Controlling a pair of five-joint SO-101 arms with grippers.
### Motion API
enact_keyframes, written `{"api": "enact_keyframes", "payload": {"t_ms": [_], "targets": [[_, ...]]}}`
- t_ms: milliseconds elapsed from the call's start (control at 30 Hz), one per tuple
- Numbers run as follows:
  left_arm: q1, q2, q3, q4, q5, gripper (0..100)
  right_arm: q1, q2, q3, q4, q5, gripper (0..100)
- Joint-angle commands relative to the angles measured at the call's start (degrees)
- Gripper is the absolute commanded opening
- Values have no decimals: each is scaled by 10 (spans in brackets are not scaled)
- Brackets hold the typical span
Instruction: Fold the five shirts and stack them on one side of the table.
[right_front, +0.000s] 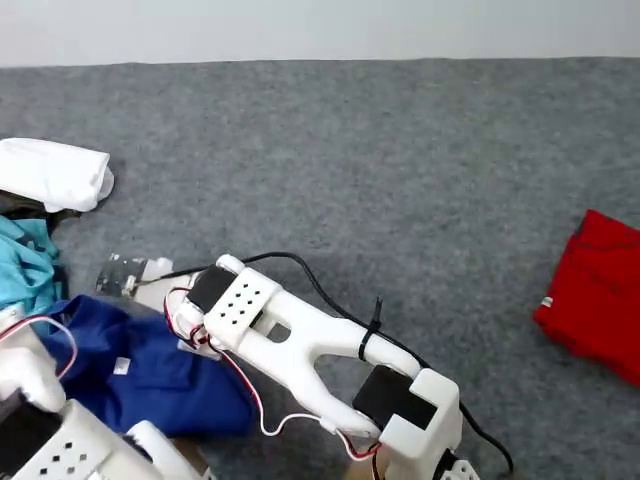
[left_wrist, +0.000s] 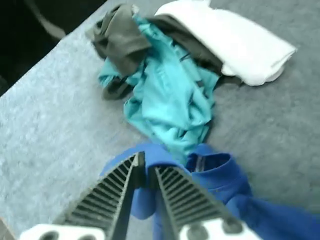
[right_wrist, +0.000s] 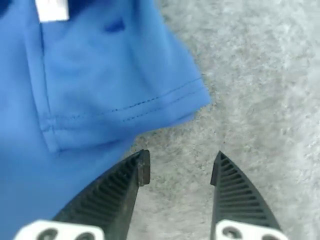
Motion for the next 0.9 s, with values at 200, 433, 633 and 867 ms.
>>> {"api": "enact_keyframes", "payload": {"t_ms": [200,433,633,867], "targets": [[-112,-7,36,3,65,4,3,-53,-27,4,-100,209],[-131,-7,36,-9,127,4,-32,-63,-33,26,-196,209],[-127,-6,40,-9,130,4,-72,-90,-36,60,-241,211],[-117,-6,76,-27,126,4,-88,-91,-35,50,-214,212]]}}
